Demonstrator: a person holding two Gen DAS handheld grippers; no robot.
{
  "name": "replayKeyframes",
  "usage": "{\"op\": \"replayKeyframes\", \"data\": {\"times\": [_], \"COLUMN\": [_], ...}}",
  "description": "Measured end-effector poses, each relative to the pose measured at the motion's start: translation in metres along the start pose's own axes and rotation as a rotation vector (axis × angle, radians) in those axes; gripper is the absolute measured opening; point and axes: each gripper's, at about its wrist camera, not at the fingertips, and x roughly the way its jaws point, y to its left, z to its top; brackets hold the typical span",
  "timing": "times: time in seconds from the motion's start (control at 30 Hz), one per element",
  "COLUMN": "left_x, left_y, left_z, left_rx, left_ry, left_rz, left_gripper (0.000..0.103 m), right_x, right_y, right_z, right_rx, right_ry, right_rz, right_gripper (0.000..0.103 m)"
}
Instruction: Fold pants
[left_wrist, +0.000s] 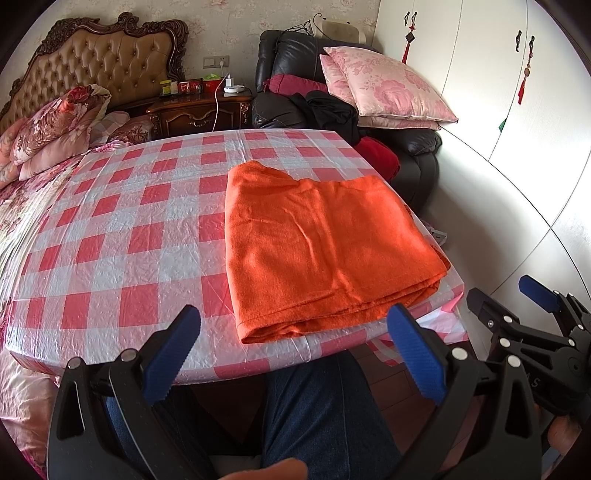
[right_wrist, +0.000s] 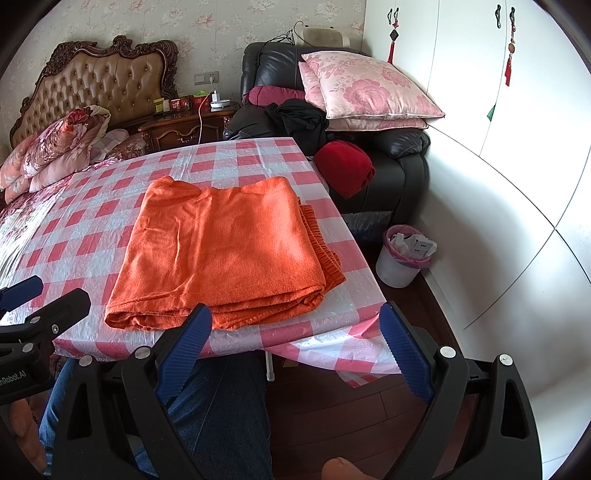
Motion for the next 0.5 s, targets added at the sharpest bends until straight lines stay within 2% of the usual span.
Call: {"op": "replayKeyframes", "data": {"times": [0.5], "left_x": [0.0022], "left_y": [-0.0065], "left_z": [0.0053], "left_rx": [0.009], "left_ry": [0.003], "left_rz": [-0.009], "left_gripper": [0.101], "right_x": [0.0002], "right_y": [-0.0009], "right_z": [0.0008], "right_rx": [0.001], "right_ry": [0.001], "right_rz": [0.001], "right_gripper": [0.088]}}
